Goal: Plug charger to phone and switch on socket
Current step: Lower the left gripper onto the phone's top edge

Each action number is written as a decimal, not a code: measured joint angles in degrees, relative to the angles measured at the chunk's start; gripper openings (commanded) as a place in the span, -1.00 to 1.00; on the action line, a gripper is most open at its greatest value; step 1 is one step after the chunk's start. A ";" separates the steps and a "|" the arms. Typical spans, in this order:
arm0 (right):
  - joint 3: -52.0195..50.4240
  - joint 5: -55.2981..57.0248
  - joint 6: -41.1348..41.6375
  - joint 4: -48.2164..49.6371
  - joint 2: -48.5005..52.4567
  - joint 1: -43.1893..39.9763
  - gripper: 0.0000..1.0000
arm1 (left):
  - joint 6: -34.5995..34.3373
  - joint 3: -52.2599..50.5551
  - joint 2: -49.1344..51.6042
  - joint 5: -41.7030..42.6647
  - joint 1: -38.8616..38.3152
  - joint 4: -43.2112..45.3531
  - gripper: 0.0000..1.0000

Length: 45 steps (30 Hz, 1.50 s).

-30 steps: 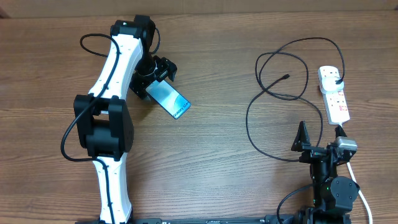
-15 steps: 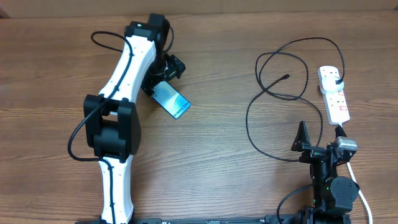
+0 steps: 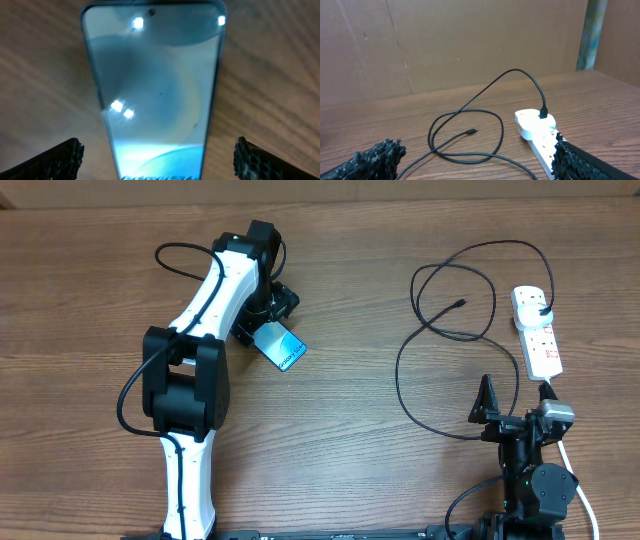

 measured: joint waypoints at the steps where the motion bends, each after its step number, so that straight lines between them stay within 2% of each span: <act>1: 0.00 0.00 0.02 0.00 -0.02 -0.02 1.00 | -0.02 -0.33 0.00 0.02 0.00 0.68 1.00; 45: 0.00 0.00 -0.02 0.02 0.00 0.00 1.00 | -3.43 -6.47 0.04 -0.20 -0.02 5.66 0.98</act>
